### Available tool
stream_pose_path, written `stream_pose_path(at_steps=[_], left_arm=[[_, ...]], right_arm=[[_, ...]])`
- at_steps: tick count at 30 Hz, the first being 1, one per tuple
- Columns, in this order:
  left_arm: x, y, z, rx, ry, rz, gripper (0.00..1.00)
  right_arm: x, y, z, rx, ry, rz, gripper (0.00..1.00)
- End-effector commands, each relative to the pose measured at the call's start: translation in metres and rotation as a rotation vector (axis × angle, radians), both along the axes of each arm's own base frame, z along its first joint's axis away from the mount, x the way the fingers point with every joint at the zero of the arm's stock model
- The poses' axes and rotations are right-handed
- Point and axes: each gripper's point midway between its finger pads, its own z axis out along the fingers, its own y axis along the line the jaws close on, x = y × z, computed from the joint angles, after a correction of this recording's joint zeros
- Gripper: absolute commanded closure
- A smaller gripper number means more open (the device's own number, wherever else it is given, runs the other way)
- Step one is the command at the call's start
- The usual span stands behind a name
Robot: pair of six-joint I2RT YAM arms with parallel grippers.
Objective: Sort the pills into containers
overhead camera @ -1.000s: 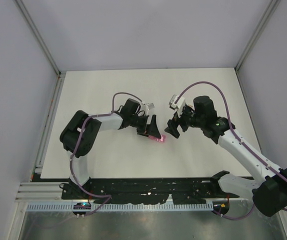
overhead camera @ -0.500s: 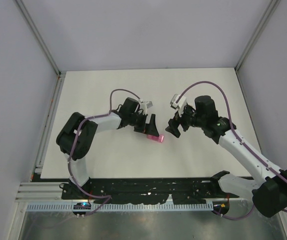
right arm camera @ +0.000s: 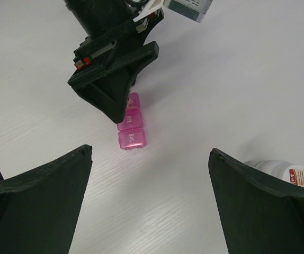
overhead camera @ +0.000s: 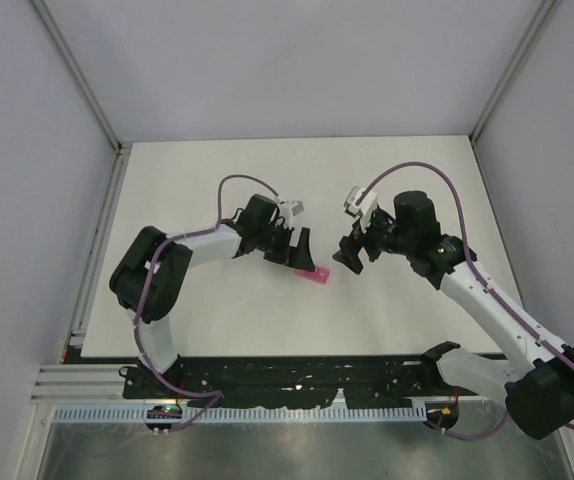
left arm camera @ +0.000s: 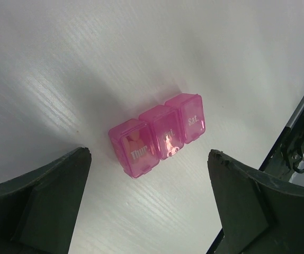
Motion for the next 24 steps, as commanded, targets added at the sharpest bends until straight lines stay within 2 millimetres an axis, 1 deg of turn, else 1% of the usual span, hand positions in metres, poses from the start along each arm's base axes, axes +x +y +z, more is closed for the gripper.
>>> stream_pose_path(at_steps=[1, 7, 11, 15, 19, 20, 21, 24], left_arm=[[0.001, 0.02, -0.01, 0.109, -0.036, 0.02, 0.02], [0.006, 0.02, 0.008, 0.106, -0.097, 0.012, 0.03], [0.011, 0.021, 0.028, 0.096, -0.152, 0.015, 0.02], [0.016, 0.026, 0.051, 0.097, -0.236, 0.013, 0.02], [0.02, 0.032, 0.076, 0.09, -0.332, 0.01, 0.02], [0.019, 0.034, 0.08, 0.091, -0.354, 0.007, 0.02], [0.021, 0.036, 0.086, 0.09, -0.383, 0.008, 0.02], [0.019, 0.042, 0.101, 0.087, -0.442, 0.003, 0.02]], right_arm=[[0.003, -0.001, 0.015, 0.03, -0.054, -0.007, 0.05], [0.007, -0.006, 0.017, 0.033, -0.064, -0.032, 0.05], [0.014, -0.012, 0.02, 0.034, -0.079, -0.078, 0.05], [0.023, -0.024, 0.024, 0.04, -0.093, -0.157, 0.04], [0.037, -0.045, 0.029, 0.033, -0.113, -0.28, 0.02], [0.042, -0.054, 0.031, 0.026, -0.122, -0.322, 0.02], [0.044, -0.057, 0.032, 0.031, -0.121, -0.342, 0.01], [0.053, -0.077, 0.04, 0.024, -0.149, -0.441, 0.0]])
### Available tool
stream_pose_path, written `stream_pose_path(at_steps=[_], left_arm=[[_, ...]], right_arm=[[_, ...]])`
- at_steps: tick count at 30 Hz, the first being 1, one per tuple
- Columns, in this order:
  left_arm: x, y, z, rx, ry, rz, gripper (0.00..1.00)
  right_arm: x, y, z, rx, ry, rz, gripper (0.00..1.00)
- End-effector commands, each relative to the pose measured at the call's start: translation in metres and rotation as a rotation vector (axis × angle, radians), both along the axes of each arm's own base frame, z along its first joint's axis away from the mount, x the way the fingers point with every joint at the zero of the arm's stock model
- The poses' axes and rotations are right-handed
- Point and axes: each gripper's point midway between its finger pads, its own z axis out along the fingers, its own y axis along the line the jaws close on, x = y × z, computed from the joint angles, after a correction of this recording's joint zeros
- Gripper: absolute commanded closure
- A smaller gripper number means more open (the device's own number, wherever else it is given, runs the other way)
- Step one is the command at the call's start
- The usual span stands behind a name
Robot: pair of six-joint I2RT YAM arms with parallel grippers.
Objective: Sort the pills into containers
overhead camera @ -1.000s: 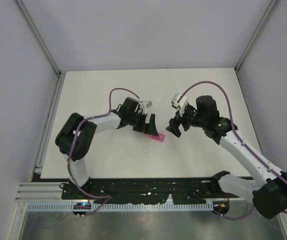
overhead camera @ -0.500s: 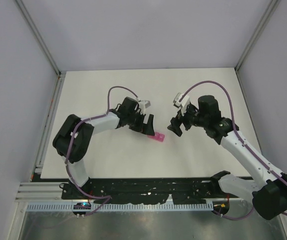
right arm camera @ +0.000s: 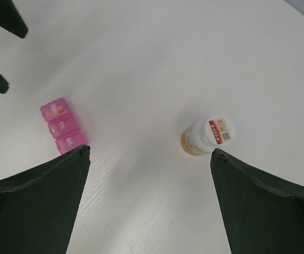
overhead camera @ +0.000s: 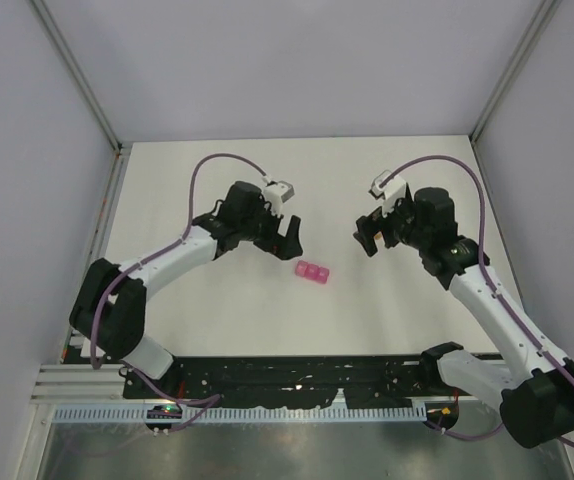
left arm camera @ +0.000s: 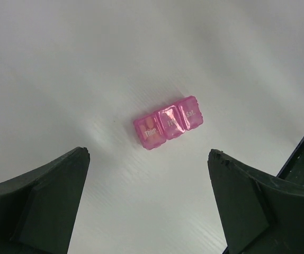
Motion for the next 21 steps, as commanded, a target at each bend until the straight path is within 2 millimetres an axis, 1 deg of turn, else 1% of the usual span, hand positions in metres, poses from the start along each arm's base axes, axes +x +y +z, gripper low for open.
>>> stream_pose_path(at_steps=[1, 2, 3, 4, 5, 6, 7, 9, 15, 21], left_arm=[[0.005, 0.014, 0.032, 0.008, -0.152, -0.016, 0.02], [0.003, 0.017, 0.035, 0.011, -0.168, -0.019, 0.02], [0.004, 0.022, 0.043, 0.011, -0.203, -0.012, 0.02], [0.003, 0.025, 0.047, 0.013, -0.223, -0.011, 0.02], [0.004, 0.03, 0.053, 0.012, -0.248, 0.0, 0.02], [0.003, 0.035, 0.06, 0.01, -0.269, 0.007, 0.01], [0.002, 0.04, 0.064, 0.01, -0.289, 0.01, 0.01], [0.002, 0.051, 0.076, 0.009, -0.335, 0.032, 0.0], [-0.005, 0.084, 0.105, 0.027, -0.456, 0.087, 0.0], [-0.015, 0.105, 0.128, 0.039, -0.521, 0.135, 0.0]], right_arm=[[0.019, -0.03, 0.032, 0.02, -0.111, -0.18, 0.0], [0.022, -0.038, 0.038, 0.013, -0.131, -0.222, 0.0], [0.024, -0.045, 0.042, 0.004, -0.147, -0.262, 0.03], [0.025, -0.051, 0.046, -0.001, -0.163, -0.29, 0.05], [0.028, -0.059, 0.049, -0.013, -0.179, -0.338, 0.05], [0.028, -0.063, 0.052, -0.015, -0.186, -0.358, 0.05], [0.03, -0.073, 0.056, -0.031, -0.201, -0.409, 0.05], [0.031, -0.082, 0.058, -0.046, -0.211, -0.452, 0.05], [0.034, -0.098, 0.059, -0.062, -0.217, -0.542, 0.05], [0.037, -0.11, 0.059, -0.071, -0.207, -0.629, 0.05]])
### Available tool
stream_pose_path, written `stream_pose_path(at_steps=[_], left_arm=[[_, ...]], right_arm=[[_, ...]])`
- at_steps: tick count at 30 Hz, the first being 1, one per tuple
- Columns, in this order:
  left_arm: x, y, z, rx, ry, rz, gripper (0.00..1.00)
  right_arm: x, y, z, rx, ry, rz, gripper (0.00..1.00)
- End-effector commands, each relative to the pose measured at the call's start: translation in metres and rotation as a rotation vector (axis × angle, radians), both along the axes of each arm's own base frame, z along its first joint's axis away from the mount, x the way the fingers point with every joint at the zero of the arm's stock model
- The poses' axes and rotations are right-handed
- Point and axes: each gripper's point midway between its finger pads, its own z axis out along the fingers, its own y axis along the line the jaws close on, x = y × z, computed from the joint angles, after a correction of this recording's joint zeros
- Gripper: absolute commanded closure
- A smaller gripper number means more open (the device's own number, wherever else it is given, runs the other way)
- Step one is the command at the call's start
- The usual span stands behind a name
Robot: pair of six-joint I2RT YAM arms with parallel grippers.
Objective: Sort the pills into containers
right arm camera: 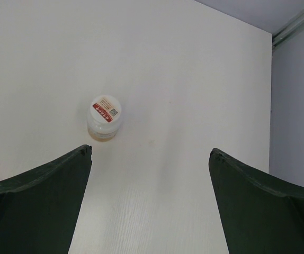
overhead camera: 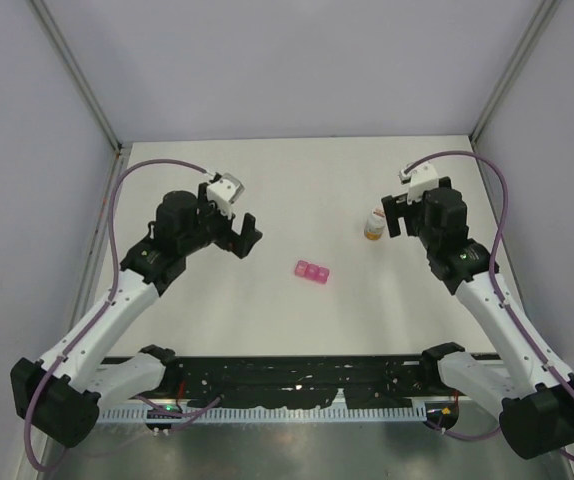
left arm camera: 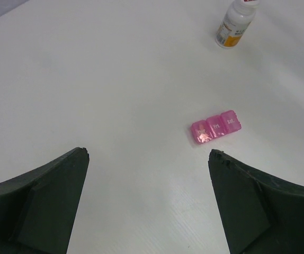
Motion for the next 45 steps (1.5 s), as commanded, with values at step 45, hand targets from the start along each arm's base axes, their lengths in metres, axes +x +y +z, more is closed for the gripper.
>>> stream_pose_path(at_steps=[45], left_arm=[[-0.021, 0.102, 0.06, -0.153, -0.213, 0.404, 0.0]], right_arm=[[-0.042, -0.009, 0.049, 0.156, -0.236, -0.028, 0.05]])
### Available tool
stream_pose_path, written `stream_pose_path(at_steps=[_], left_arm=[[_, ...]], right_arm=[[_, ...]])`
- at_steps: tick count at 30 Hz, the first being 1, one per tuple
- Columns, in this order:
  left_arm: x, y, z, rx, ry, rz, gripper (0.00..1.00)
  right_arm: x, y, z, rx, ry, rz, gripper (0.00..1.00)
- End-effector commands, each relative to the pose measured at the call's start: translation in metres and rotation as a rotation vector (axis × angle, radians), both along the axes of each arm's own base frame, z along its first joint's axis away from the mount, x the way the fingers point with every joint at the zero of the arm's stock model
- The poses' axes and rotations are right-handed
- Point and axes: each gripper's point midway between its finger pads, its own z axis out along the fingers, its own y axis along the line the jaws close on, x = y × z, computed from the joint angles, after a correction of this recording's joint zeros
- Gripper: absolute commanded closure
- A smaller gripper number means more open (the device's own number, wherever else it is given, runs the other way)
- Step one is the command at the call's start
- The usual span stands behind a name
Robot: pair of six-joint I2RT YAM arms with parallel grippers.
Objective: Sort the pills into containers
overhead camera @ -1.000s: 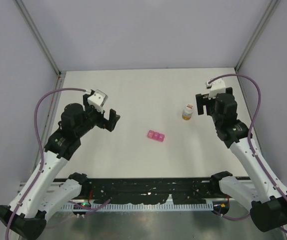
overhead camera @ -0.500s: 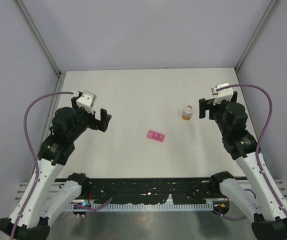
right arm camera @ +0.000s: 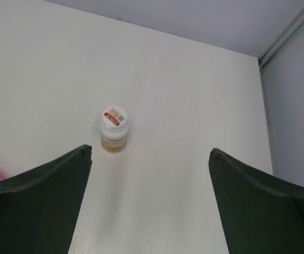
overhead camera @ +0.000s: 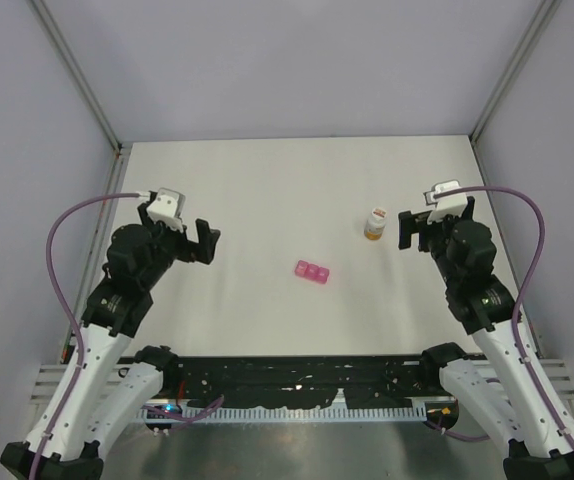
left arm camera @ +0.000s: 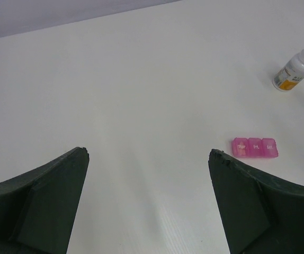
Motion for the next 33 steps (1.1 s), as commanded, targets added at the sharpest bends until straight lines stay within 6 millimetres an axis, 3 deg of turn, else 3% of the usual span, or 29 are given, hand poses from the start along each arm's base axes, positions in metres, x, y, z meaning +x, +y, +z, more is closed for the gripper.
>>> stream_pose_path(at_steps=[1, 18, 22, 33], left_arm=[[0.011, 0.003, 0.022, -0.036, -0.092, 0.039, 0.0], [0.017, 0.015, 0.01, -0.026, -0.139, 0.094, 0.0], [0.02, 0.025, 0.009, -0.019, -0.144, 0.151, 0.0], [0.022, 0.024, 0.0, -0.02, -0.162, 0.145, 0.0]], right_arm=[[0.004, -0.001, 0.014, 0.032, -0.05, -0.02, 0.05], [0.015, -0.011, -0.007, -0.052, -0.055, -0.063, 0.05], [0.014, -0.014, -0.004, -0.051, -0.075, -0.077, 0.05], [0.015, -0.012, -0.009, -0.057, -0.067, -0.064, 0.05]])
